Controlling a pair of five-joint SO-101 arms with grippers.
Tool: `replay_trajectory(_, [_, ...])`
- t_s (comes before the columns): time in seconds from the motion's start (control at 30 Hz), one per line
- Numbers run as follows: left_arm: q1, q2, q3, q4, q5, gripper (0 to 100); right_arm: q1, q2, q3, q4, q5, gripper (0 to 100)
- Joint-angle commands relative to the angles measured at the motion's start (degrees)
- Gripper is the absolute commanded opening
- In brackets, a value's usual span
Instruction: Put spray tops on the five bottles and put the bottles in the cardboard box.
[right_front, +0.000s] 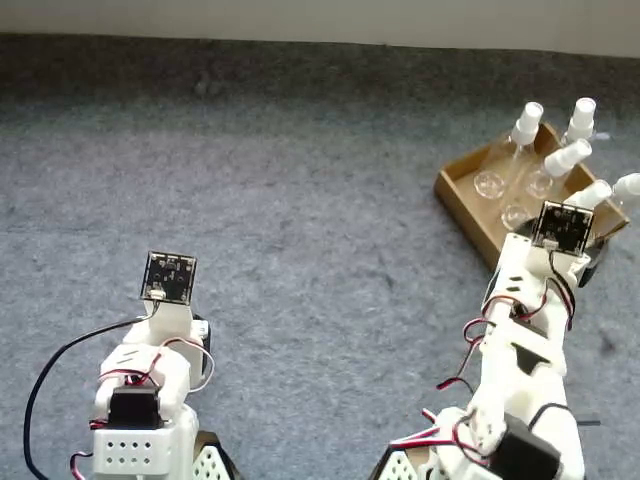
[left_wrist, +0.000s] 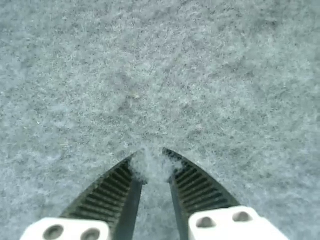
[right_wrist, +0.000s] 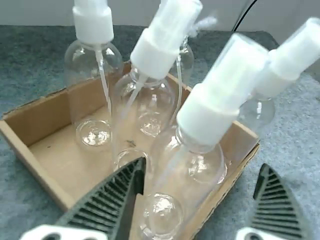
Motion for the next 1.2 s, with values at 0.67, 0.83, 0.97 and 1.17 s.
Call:
replay_trajectory(0.67, [1.1, -0.48, -4.53, 4.4, -0.62, 0, -13.23, -48.66, -18.68, 69.58, 0.35, 30.3])
replay_trajectory(0.83, [1.19, -0.48, 2.07, -7.3, -0.62, 0, -20.79, -53.41, -18.95, 77.85, 0.26, 30.3])
replay_trajectory(0.97, [2.68, -0.48, 1.89, -8.18, -0.44, 0, -24.04, -58.15, -18.86, 82.51, -4.48, 30.3])
replay_trajectory(1.17, [11.91, -0.48, 1.89, -1.85, -0.62, 0, -24.57, -65.01, -18.42, 83.47, -6.86, 22.5])
